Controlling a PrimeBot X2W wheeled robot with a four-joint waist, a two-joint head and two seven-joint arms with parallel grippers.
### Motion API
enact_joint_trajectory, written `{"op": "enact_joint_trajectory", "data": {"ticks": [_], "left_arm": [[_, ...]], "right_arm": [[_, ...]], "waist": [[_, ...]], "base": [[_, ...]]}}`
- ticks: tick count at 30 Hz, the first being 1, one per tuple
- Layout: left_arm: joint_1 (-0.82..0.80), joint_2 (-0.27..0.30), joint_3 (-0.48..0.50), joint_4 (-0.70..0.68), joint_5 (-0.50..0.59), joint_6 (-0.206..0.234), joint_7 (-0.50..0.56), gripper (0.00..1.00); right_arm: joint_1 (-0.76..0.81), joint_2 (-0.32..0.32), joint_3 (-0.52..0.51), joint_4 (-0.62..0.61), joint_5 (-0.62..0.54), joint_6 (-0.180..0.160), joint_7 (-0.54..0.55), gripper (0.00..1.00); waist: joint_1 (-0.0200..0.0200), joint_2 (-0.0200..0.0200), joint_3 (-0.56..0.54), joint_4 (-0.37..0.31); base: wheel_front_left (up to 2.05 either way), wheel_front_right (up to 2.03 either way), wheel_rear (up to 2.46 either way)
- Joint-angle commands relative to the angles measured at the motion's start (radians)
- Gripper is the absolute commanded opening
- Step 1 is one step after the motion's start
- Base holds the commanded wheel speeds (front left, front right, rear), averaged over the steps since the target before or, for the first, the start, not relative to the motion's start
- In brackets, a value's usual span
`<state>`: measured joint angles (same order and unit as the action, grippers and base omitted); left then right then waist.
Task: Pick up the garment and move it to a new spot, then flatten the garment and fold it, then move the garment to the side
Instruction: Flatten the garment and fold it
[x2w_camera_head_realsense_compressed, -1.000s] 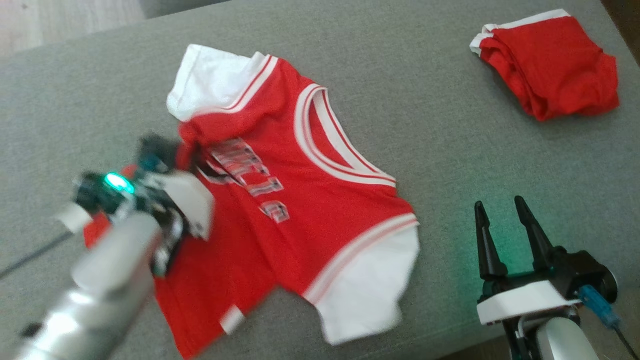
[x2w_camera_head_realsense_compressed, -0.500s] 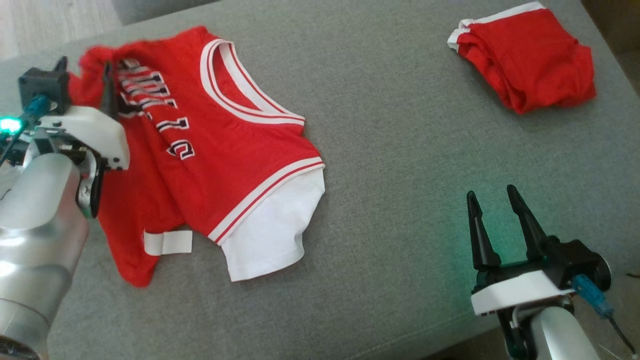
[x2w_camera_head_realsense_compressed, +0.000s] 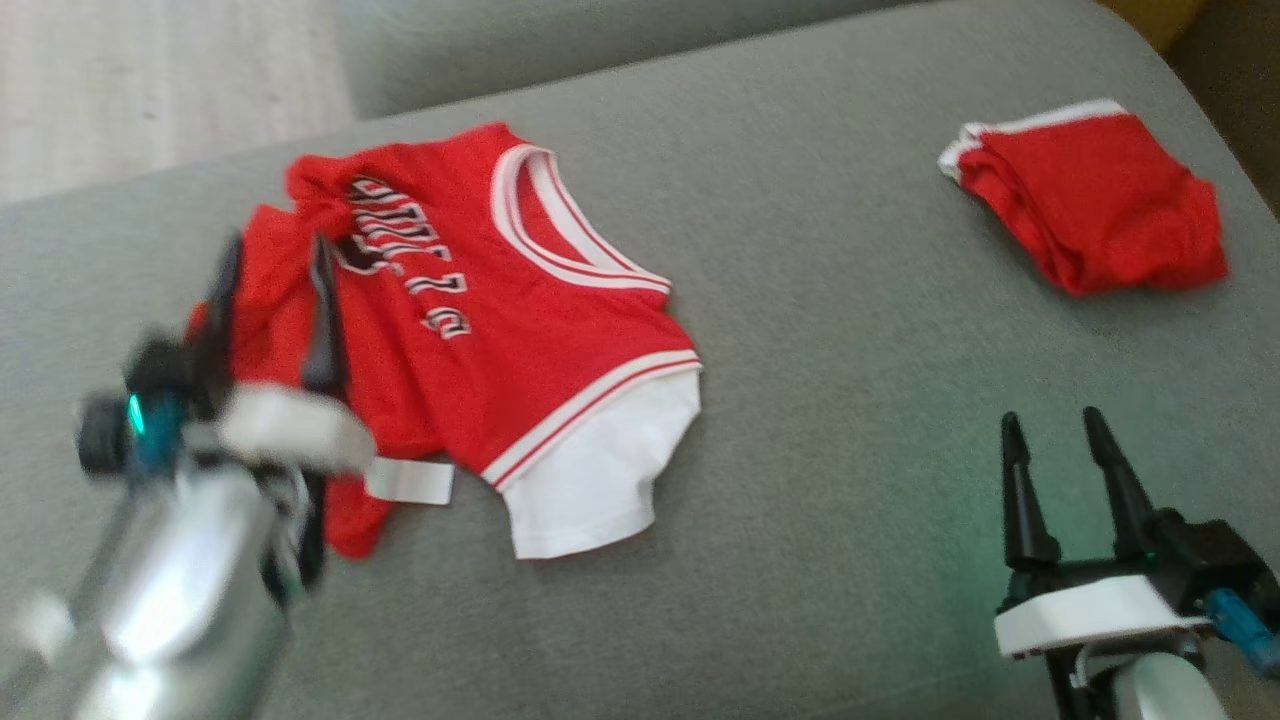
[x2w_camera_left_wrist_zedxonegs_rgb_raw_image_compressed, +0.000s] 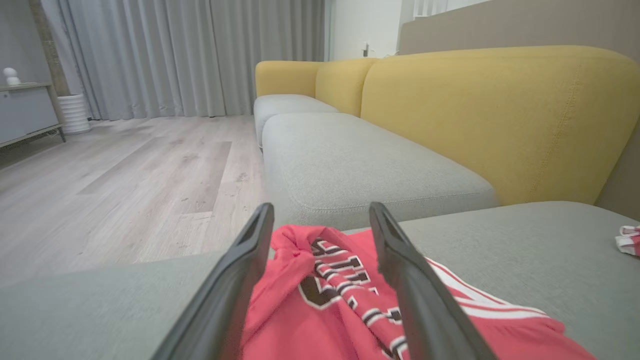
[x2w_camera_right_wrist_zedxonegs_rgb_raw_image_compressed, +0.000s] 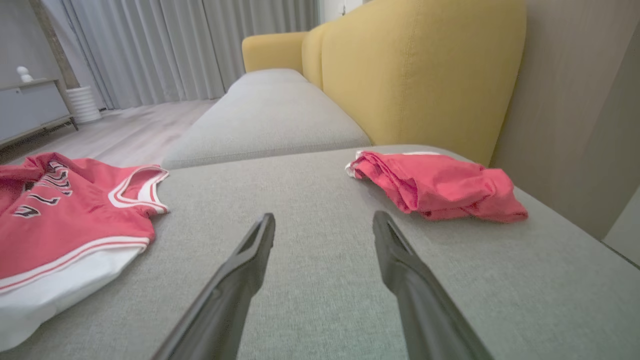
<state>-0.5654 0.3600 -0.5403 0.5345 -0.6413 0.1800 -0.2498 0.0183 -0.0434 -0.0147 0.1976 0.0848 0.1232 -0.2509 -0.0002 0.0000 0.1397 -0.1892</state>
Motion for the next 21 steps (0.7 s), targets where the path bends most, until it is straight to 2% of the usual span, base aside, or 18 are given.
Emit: {"op": "enact_joint_trajectory", "data": {"ticks": [1, 5, 11, 14, 16, 21], "left_arm": [[0.03, 0.025, 0.064, -0.079, 0.022, 0.018, -0.011, 1.0], [0.254, -0.005, 0.121, -0.279, 0.111, 0.065, -0.012, 1.0], [0.508, -0.074, 0.193, -0.421, 0.242, 0.076, -0.012, 1.0], [0.597, -0.108, 0.236, -0.435, 0.287, 0.053, -0.012, 1.0], [0.652, -0.136, 0.269, -0.424, 0.324, 0.005, -0.012, 1.0], [0.684, -0.176, 0.324, -0.398, 0.378, -0.074, -0.012, 1.0]], "right_arm": [[-0.013, -0.007, 0.011, -0.041, -0.006, 0.008, -0.011, 1.0], [0.003, -0.007, -0.022, -0.044, -0.015, 0.008, -0.011, 1.0], [0.034, -0.007, -0.052, -0.019, -0.028, 0.008, -0.011, 1.0], [0.053, -0.007, -0.05, 0.0, -0.032, 0.008, -0.011, 1.0], [0.07, -0.007, -0.043, 0.018, -0.033, 0.008, -0.011, 1.0], [0.084, -0.007, -0.027, 0.044, -0.027, 0.008, -0.011, 1.0]], "waist": [[0.0002, 0.0, -0.042, 0.044], [0.0002, 0.0, -0.081, 0.09], [0.0002, 0.0, -0.127, 0.156], [0.0002, 0.0, -0.14, 0.182], [0.0002, 0.0, -0.147, 0.206], [0.0002, 0.0, -0.158, 0.232]], "base": [[0.0, 0.0, 0.0], [0.0, 0.0, 0.0], [0.0, 0.0, 0.0], [0.0, 0.0, 0.0], [0.0, 0.0, 0.0], [0.0, 0.0, 0.0]]}}
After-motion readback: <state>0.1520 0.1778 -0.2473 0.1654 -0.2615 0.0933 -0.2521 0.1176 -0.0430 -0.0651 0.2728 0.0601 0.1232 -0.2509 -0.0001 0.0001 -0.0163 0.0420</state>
